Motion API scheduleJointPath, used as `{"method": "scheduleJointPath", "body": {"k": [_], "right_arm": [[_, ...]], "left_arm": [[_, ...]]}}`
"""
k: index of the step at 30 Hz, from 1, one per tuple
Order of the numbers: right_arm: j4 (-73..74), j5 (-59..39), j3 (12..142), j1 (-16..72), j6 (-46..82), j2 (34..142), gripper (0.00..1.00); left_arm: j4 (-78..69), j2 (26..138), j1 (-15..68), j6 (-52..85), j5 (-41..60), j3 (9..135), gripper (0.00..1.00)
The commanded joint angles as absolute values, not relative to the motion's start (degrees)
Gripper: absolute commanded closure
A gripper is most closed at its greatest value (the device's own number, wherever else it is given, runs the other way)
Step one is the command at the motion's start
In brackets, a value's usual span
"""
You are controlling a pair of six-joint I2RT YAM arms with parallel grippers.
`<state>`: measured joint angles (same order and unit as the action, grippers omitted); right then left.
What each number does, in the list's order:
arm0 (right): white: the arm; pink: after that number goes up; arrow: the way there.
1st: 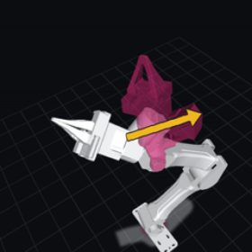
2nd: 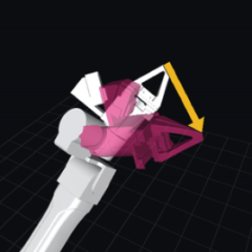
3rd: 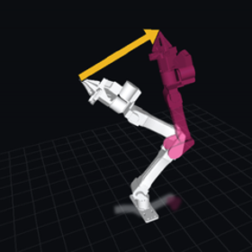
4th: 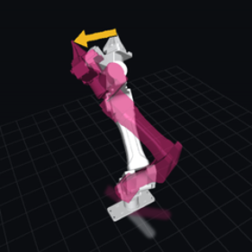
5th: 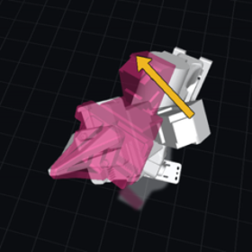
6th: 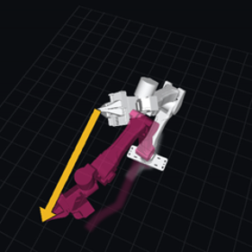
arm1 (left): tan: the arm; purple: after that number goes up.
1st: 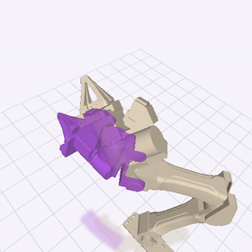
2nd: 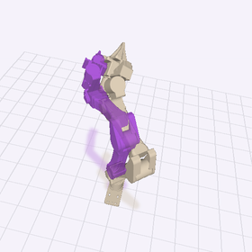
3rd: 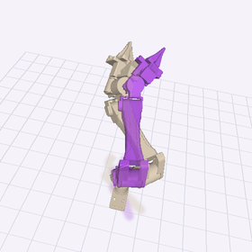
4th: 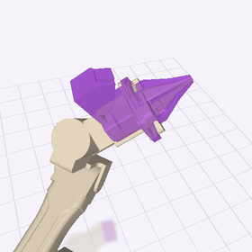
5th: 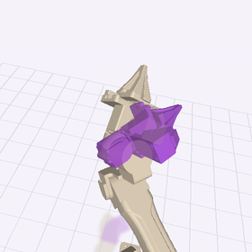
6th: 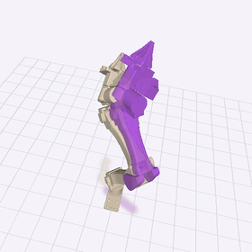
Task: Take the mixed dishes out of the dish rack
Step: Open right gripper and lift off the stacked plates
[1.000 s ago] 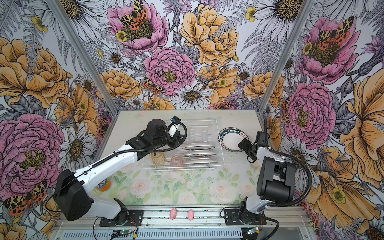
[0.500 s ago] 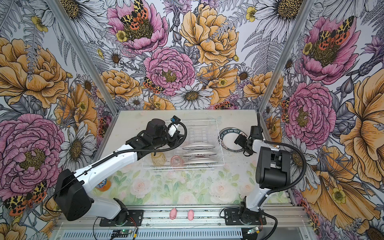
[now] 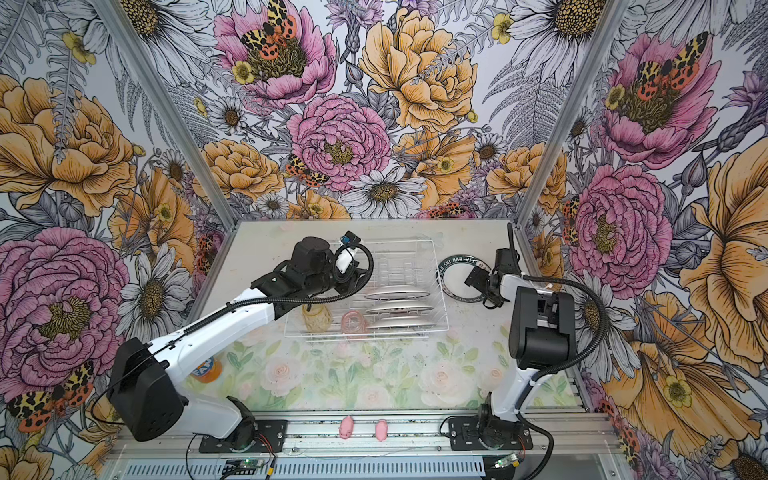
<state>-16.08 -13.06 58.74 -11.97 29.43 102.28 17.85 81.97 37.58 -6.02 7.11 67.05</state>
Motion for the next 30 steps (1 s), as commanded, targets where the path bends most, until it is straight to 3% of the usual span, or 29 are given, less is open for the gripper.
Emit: {"method": "scheduleJointPath", "body": {"k": [1,18,30], "right_arm": [[-16.4,-12.2,57.2,-12.5,28.4,99.1,0.08],[-21.8,-17.9,48.6,-14.5,24.6,74.5,0.1],[-22.9,-16.5,50.1,-6.5,23.8,64.8,0.13]], "left_arm": [[18.0,82.7,37.1,-6.9,8.7,67.3,0.53],[22.5,83.9,38.8,-7.3,8.4,70.5,0.54],[27.2,91.7,40.5,-13.3,11.6,78.4,0.57]]}}
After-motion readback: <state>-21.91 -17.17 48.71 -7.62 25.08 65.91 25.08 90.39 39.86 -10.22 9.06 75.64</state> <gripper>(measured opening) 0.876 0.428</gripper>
